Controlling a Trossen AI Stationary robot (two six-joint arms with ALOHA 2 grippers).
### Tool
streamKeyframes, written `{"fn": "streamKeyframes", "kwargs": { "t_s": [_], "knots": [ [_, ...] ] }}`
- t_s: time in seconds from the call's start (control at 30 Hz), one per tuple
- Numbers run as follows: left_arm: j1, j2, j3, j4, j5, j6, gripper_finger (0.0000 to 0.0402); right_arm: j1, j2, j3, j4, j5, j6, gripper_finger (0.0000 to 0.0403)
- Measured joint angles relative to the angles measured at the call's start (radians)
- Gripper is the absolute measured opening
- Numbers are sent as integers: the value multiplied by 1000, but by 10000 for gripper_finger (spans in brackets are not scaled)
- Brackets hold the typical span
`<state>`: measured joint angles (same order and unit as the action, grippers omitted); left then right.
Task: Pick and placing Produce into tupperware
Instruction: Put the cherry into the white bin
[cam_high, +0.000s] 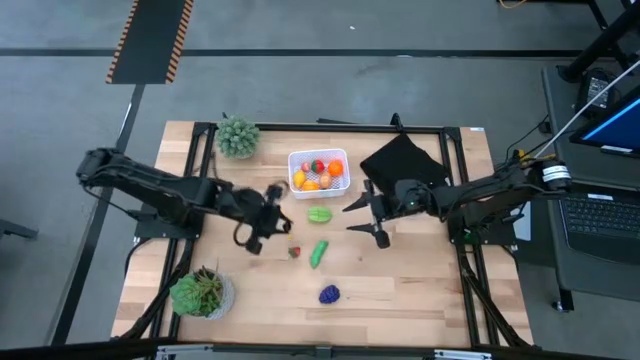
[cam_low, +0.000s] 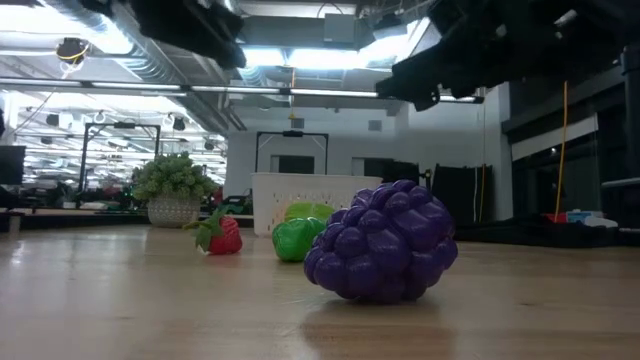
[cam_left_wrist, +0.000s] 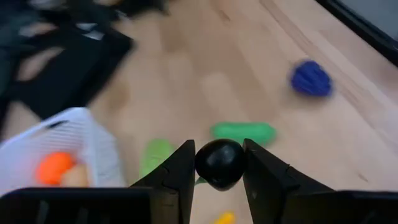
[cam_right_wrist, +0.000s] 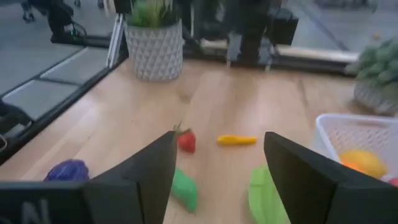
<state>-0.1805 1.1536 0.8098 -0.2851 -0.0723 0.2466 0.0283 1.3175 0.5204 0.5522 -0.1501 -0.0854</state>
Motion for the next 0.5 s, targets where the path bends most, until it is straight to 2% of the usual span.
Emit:
{"fn": "streamKeyframes", "kwargs": {
  "t_s": [0.27,0.5],
  "knots": [
    [134,-167,-264,331,13,-13,104,-83,-157,-248,247,2,-8,243],
    [259,-200,-426,624,81,-92,102,-126,-263,-334,262,2,-23,243]
  ]
}}
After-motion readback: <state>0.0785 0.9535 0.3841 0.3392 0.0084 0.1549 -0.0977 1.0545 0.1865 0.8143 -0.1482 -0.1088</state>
